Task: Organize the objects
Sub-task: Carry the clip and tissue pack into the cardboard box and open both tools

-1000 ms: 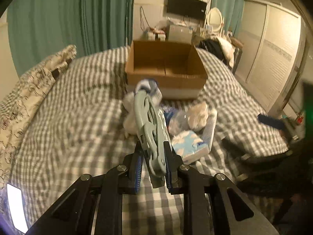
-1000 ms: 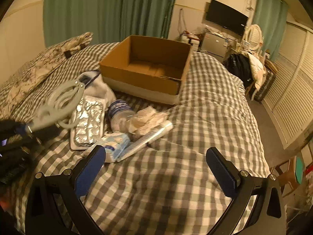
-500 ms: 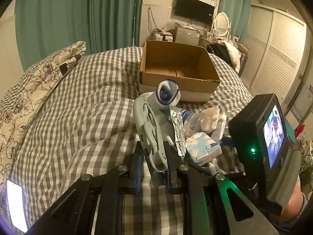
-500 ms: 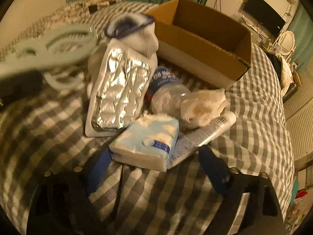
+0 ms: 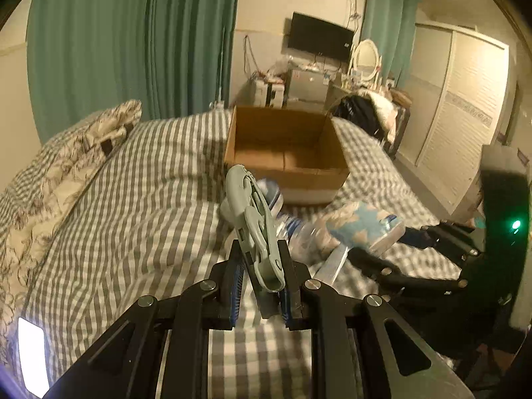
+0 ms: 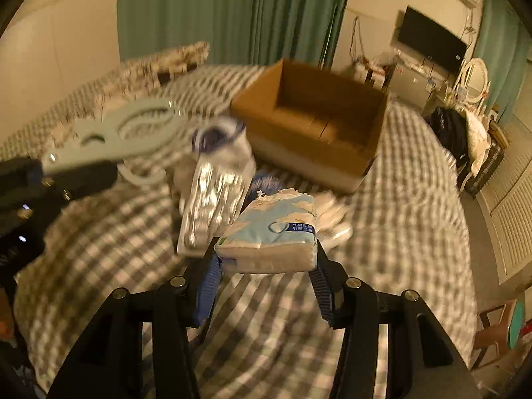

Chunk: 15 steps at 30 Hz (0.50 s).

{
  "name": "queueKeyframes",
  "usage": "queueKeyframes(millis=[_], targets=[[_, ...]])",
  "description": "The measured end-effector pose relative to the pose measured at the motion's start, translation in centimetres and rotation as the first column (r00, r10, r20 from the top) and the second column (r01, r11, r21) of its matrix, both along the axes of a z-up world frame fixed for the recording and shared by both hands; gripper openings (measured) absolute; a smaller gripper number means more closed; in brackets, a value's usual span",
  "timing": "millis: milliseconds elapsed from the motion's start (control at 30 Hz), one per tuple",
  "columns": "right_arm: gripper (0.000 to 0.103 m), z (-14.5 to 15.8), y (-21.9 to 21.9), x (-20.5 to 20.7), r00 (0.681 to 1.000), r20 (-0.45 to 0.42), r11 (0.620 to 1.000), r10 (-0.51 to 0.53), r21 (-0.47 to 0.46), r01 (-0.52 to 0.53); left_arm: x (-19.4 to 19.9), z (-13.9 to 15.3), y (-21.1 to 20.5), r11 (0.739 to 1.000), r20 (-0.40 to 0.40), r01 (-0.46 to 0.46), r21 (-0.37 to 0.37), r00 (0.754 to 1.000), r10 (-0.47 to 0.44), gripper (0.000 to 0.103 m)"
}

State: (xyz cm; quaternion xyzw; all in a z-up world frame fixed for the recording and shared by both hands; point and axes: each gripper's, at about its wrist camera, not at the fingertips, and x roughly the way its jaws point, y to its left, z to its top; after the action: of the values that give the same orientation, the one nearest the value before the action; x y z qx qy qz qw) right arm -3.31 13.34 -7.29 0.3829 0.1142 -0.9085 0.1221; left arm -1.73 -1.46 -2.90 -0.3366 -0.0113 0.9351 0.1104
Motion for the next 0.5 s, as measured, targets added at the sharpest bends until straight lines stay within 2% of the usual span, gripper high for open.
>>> queueKeyframes(millis=[200, 333, 500], targets=[[0.050, 6.0, 1.8, -1.6, 0.994, -0.111, 1.000, -0.016, -0.021, 0.014, -2.9, 4.4, 1.0, 1.000, -0.079, 0.021, 0.008, 0.997, -0.020, 0.018], [0.050, 9.1, 2.9, -4.2, 0.986, -0.166, 0.999, -0.025, -0.032, 0.020, -6.6, 6.4, 1.9, 1.000, -0.109, 0.028, -0.001, 0.994, -0.028, 0.018], [0.050, 11.0, 3.8, -9.3, 0.981, -0.188, 0.998, -0.043, -0.045, 0.035, -12.5, 7.5, 3.4, 0.999, -0.124, 0.036, -0.025, 0.992, -0.038, 0.018]])
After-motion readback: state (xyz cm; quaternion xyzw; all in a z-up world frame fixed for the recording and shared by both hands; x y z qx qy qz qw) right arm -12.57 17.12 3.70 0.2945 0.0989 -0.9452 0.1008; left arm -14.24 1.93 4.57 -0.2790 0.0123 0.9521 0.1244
